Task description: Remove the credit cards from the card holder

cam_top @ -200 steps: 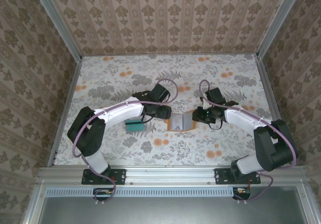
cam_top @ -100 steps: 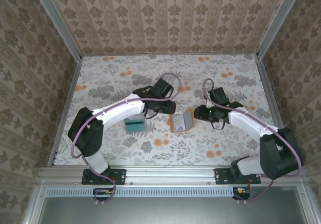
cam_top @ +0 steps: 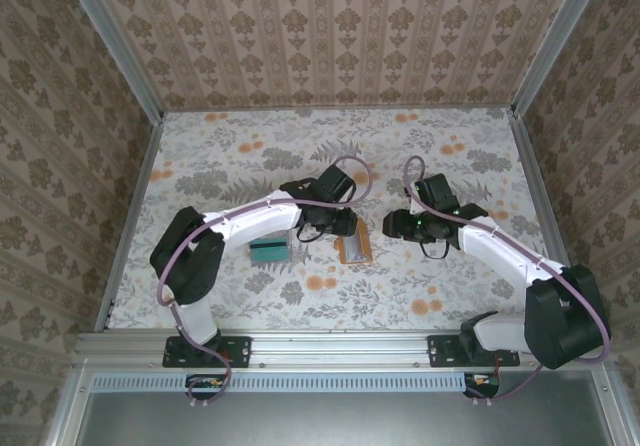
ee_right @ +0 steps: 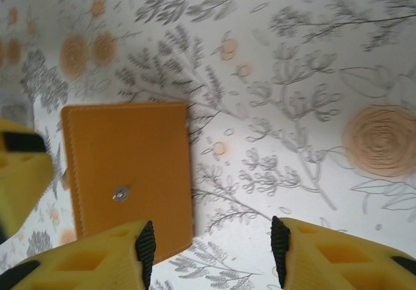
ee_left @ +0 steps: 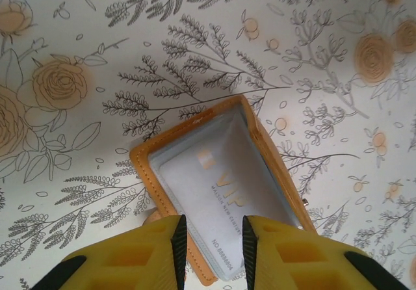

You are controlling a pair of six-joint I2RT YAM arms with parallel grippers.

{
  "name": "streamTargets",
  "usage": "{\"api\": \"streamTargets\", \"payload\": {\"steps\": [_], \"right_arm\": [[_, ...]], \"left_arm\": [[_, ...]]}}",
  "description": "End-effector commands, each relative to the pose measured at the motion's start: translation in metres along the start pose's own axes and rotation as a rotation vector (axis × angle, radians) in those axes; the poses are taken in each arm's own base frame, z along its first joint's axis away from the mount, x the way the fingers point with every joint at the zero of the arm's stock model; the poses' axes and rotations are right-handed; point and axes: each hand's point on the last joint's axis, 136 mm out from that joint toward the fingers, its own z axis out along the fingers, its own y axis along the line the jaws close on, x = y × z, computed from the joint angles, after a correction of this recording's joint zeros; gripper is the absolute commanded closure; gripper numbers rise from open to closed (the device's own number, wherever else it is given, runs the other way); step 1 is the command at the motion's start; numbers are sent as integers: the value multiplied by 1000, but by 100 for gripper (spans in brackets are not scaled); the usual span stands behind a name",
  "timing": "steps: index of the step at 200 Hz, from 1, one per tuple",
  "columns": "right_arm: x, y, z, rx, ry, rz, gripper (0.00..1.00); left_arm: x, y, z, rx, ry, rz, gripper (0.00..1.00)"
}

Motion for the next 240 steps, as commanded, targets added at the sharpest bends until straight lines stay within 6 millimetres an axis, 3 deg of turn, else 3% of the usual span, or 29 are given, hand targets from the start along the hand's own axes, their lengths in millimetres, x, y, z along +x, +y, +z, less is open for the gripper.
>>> {"api": "streamTargets", "payload": {"steps": [1, 72, 98, 157, 203, 223, 240], "right_arm": [[-1, 26, -4, -78, 16, -34, 43], [14, 24, -2, -91, 38, -13, 41], [22, 22, -2, -109, 41, 2, 35], [28, 24, 11, -135, 86, 21, 35], [30, -5, 21, 9, 91, 43, 57], [32, -17, 23, 70, 87, 49, 72], [35, -24, 27, 89, 100, 59, 78]], "left_arm": [[4, -3, 3, 25, 14, 0, 70], [-8, -27, 29, 107, 31, 22, 70], [-13, -36, 32, 146, 23, 19, 66], [-16, -36, 39, 151, 27, -2, 60], [-17, -18, 22, 103, -4, -47, 59], [-16, -7, 13, 81, -18, -86, 58], [-10, -4, 12, 84, -4, -109, 58]]}}
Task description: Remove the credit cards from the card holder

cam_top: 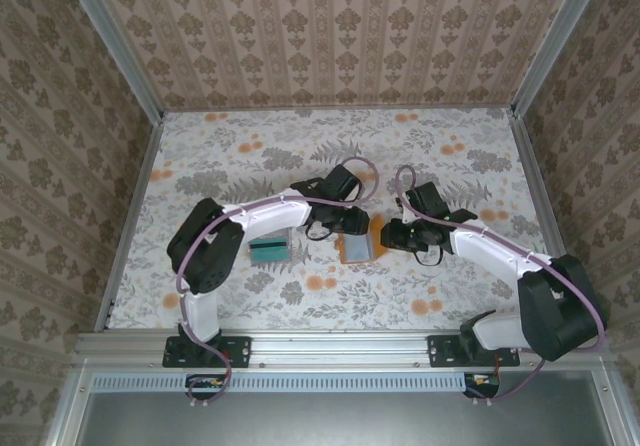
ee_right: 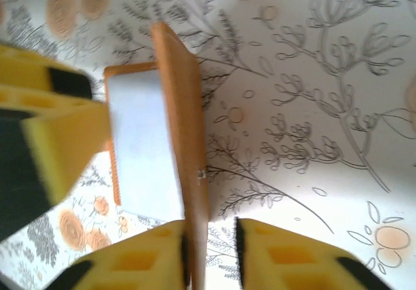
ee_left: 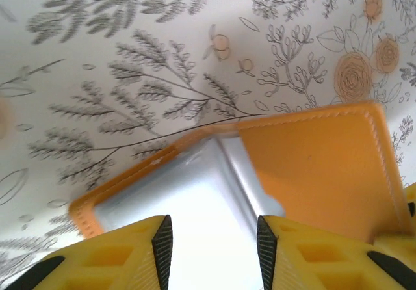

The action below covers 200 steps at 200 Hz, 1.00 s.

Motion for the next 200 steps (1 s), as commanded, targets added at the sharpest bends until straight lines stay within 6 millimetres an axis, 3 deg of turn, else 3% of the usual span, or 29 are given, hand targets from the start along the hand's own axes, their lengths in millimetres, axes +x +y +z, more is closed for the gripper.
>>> {"api": "streamTargets", "payload": {"steps": [1, 63, 100, 169, 185, 200], "right_arm": [[10, -23, 7, 93, 30, 28, 78], [22, -31, 30, 81, 74, 91, 100], [22, -28, 35, 43, 52, 153, 100], [3, -18, 15, 24, -51, 171, 100], [1, -18, 14, 25, -63, 173, 100], [0, -17, 15, 23, -64, 176, 100]], "left_arm": [[0, 6, -17, -11, -19, -55, 58], [8, -2, -19, 5, 7, -70, 59], [4, -17, -29, -15, 5, -17, 59], [-7, -42, -51, -33, -32, 48, 60], [-2, -47, -46, -7, -9, 48, 61], [9, -37, -32, -23, 36, 17, 64]]}}
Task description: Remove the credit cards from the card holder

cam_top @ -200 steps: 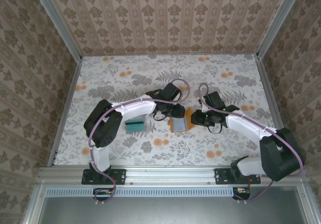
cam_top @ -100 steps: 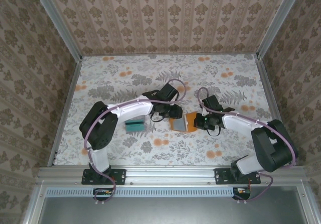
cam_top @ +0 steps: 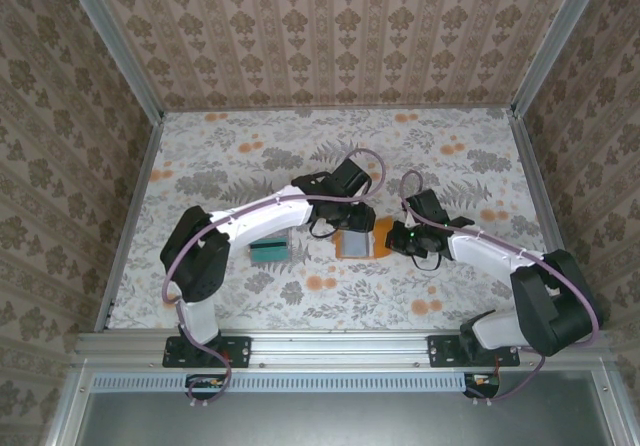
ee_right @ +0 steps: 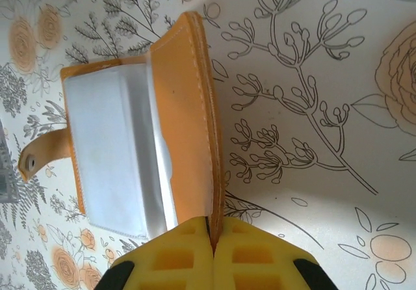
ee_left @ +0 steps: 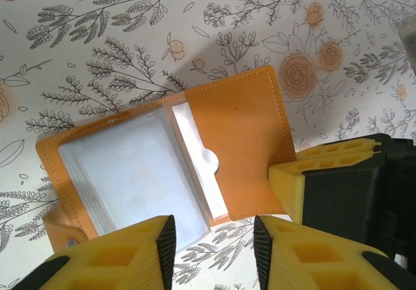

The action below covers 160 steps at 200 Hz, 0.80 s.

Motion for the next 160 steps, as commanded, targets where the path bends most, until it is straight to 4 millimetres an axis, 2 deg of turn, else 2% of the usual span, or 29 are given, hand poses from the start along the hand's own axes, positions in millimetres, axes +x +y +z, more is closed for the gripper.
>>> {"api": "streamTargets", "payload": {"steps": [1, 26, 45, 86, 115, 160], "right_arm": [[-3, -4, 0, 15, -26, 28, 100], [-1, -5, 4, 12, -15, 33, 100], [3, -7, 9, 2, -8, 43, 100], [11, -19, 25, 16, 45, 58, 100], [12, -21, 31, 33, 80, 37, 100], [7, -19, 24, 44, 65, 10, 100]], "left_arm": [[12, 1, 1, -1, 49, -8, 64], [36, 34, 21, -89, 125, -92, 68], [48, 48, 32, -100, 147, -135, 68], [57, 73, 48, -141, 161, -195, 69], [53, 75, 45, -124, 140, -204, 69], [28, 61, 23, -65, 30, -206, 67]]}}
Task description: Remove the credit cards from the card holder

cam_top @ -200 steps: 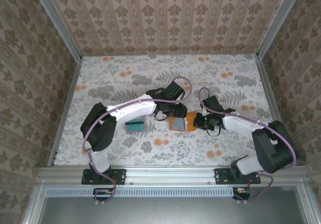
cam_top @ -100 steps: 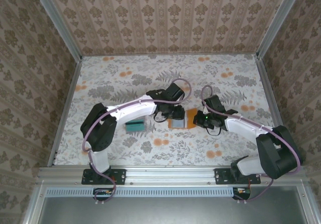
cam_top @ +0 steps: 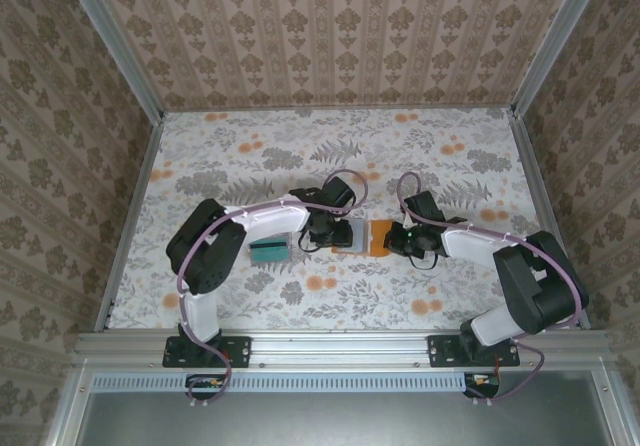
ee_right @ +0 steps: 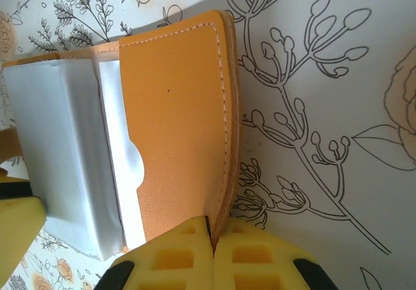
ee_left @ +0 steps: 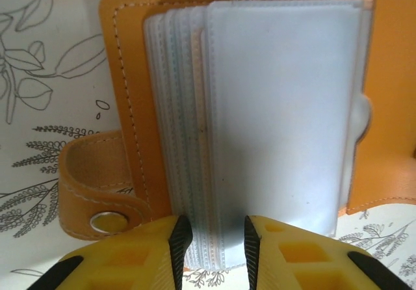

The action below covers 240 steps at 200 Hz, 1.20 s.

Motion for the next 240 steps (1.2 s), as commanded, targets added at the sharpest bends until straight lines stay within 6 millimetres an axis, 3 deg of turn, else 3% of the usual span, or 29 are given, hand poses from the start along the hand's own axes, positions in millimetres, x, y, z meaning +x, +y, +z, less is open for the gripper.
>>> {"api": "streamTargets", "payload": {"steps": [1, 47, 240], "right_arm": [[7, -8, -2, 43, 33, -18, 100], [8, -8, -3, 42, 34, -16, 100], [8, -8, -5, 40, 33, -17, 100]], "left_arm": [[-16, -11, -23, 59, -90, -20, 67], [-23, -17, -30, 92, -117, -12, 65], [-12, -4, 6, 68, -24, -41, 63]]}}
